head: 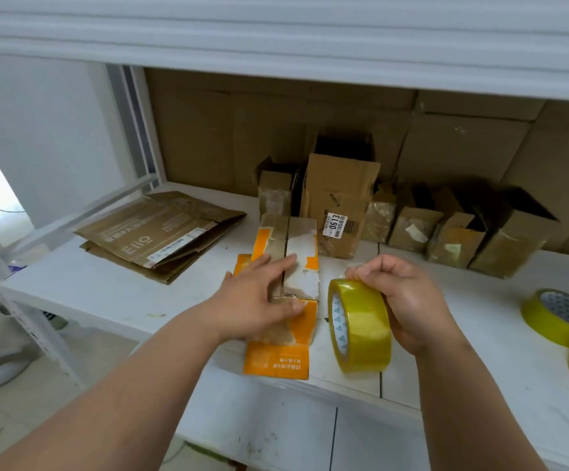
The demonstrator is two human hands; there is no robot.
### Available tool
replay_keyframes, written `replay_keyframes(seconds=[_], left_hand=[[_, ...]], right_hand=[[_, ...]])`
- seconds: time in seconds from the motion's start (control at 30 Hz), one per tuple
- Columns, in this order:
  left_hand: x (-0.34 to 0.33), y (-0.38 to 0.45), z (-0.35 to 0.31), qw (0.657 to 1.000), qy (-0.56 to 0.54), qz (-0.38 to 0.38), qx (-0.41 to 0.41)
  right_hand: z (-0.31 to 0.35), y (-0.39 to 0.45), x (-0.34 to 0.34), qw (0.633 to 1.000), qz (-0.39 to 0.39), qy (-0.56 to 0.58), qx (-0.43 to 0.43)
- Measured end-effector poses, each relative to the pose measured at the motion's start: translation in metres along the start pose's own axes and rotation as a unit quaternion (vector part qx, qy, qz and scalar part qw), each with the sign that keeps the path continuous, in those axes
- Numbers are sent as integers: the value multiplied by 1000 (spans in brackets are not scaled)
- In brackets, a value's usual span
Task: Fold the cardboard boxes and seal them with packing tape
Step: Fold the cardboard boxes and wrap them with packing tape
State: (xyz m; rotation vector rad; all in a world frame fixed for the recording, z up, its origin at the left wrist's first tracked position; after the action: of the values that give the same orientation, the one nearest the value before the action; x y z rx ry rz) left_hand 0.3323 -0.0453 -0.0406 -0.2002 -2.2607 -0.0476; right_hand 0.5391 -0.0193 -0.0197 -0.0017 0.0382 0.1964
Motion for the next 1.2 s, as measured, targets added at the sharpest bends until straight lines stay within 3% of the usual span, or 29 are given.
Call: replay_keyframes(seconds=[0.07, 0.1, 0.23, 0.33, 0.6, 1.0, 1.1, 1.2], left_hand=[[12, -5, 0, 984, -174, -23, 32], [19, -7, -3, 981, -189, -43, 29], [39, -13, -29, 989, -90, -119, 2], [41, -16, -50, 986, -86, -143, -15], [4, 3, -100, 991, -83, -75, -78], [-35, 11, -142, 989, 17, -103, -109], [-34, 10, -147, 983, 14, -153, -105], [-33, 10, -145, 982, 30, -171, -80]], right_hand=[[4, 0, -5, 1000, 22, 1, 8], [5, 0, -7, 999, 30, -4, 13], [6, -1, -10, 999, 40, -20, 26], [7, -3, -4, 999, 33, -21, 32], [17, -22, 7, 995, 39, -29, 86], [18, -49, 63, 986, -55, -128, 97], [18, -52, 67, 985, -37, -128, 112], [0, -53, 73, 992, 21, -108, 59]])
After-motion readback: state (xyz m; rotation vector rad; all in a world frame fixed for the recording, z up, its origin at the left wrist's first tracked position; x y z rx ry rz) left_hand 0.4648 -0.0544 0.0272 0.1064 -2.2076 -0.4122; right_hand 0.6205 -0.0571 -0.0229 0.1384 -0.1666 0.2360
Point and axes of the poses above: each hand's wrist, its own y-axis towards the middle knuckle, its own x-axis out of the back of the hand, z = x × y, the point moved 7 cm from there along y, towards the middle knuckle, and after that the axes turned 1 degree about z, right-handed, at the moved point
